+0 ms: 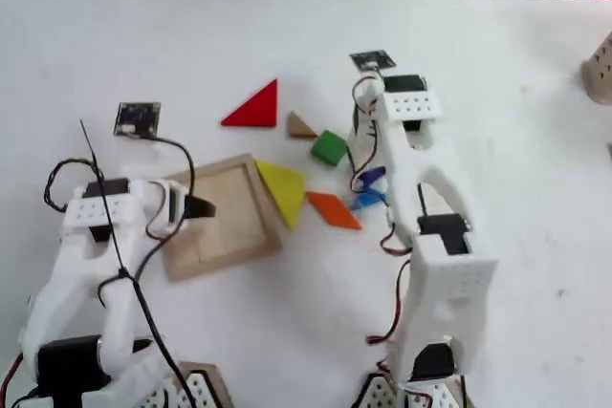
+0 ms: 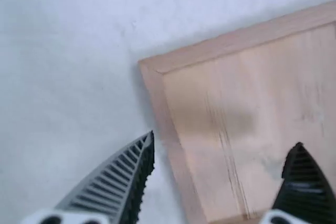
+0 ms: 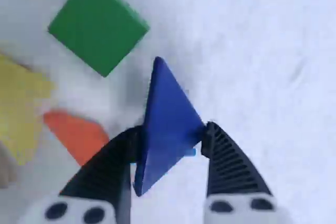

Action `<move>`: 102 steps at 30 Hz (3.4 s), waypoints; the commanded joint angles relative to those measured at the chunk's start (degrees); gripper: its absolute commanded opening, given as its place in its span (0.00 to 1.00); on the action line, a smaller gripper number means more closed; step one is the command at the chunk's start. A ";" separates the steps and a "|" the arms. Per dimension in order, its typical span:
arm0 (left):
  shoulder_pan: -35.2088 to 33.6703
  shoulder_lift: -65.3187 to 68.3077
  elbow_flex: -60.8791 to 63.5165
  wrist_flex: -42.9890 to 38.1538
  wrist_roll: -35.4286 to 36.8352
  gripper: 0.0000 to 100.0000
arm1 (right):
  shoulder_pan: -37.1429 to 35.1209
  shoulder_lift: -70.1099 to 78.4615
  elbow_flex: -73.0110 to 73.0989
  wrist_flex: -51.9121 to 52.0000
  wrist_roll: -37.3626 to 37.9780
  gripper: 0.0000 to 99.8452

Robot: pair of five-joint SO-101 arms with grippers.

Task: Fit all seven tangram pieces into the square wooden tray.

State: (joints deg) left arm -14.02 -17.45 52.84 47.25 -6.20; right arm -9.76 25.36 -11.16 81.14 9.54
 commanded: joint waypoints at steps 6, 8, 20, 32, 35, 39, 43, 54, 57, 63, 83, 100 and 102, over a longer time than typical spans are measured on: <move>-6.90 -2.24 -3.52 -0.97 3.43 0.37 | -12.53 -8.48 -0.70 6.02 -12.04 0.02; -7.16 -2.15 -3.60 -0.97 4.48 0.37 | -16.31 -8.48 -0.70 5.85 -13.45 0.02; -6.90 -1.89 -3.69 -1.14 4.40 0.37 | -8.13 -9.54 -0.70 5.67 0.09 0.05; -6.81 -1.80 -3.43 -1.14 4.40 0.37 | -5.05 -0.92 -0.70 6.02 25.49 0.28; -6.81 -1.80 -3.25 -2.20 4.40 0.37 | -5.05 1.98 -0.70 6.11 26.73 0.28; -6.81 -1.80 -3.25 -2.37 4.40 0.37 | -5.14 4.62 -0.88 7.52 29.89 0.28; -6.81 -1.80 -2.73 -2.73 4.40 0.37 | -5.76 6.29 -1.05 5.49 30.51 0.24; -6.81 -1.80 -2.73 -2.73 4.40 0.37 | -5.49 7.16 -4.75 0.84 30.15 0.20; -6.81 -1.80 -2.73 -2.73 4.40 0.37 | -5.67 7.16 -4.48 0.75 30.07 0.19; -6.81 -1.80 -2.73 -2.73 4.40 0.37 | -5.67 7.16 -4.75 0.57 28.48 0.01; -6.81 -1.80 -2.73 -2.73 4.40 0.37 | -5.67 -0.57 -9.14 12.53 20.75 0.02; -6.81 -1.80 -2.73 -2.73 4.40 0.37 | -7.16 4.44 -9.49 9.71 21.36 0.14; -6.81 -1.80 -2.73 -2.73 4.40 0.37 | -7.60 4.53 -9.58 10.07 23.03 0.19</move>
State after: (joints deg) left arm -20.62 -17.45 52.66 46.11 -2.24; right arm -16.26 30.73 -18.02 91.16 30.81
